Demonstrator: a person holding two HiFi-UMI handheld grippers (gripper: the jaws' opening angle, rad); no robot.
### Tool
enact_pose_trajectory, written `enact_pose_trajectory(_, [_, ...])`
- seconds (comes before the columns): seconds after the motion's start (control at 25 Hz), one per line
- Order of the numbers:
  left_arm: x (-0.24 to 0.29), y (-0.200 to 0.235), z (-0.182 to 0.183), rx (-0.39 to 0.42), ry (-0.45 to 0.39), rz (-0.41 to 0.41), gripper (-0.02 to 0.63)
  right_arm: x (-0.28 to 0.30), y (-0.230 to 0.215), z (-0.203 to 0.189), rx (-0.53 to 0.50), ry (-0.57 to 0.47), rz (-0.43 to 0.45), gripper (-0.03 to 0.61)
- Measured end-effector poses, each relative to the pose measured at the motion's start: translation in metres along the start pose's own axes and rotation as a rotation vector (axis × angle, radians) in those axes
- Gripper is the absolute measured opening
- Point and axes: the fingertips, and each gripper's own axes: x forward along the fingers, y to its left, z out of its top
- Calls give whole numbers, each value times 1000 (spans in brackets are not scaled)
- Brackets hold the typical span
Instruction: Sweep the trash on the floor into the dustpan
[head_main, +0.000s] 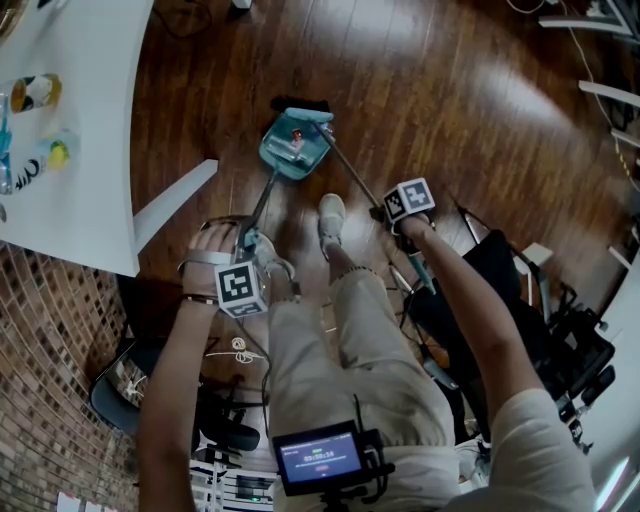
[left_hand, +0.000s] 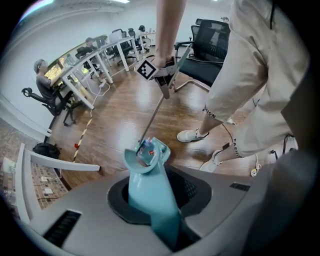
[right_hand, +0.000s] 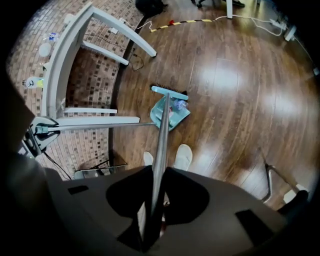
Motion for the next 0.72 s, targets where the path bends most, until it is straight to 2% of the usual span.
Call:
enact_pose_trajectory(0.28, [1,-1,0,15,5,18,84,0,47,-38,45,31,142,100])
enact_pose_trajectory(0.44, [1,-2,1,21,11,24,85,5,51,-50,41,33,150,100])
enact_pose_trajectory(0.72, [3,-9,3,15,17,25,85,0,55,-50,64,-43,165,101])
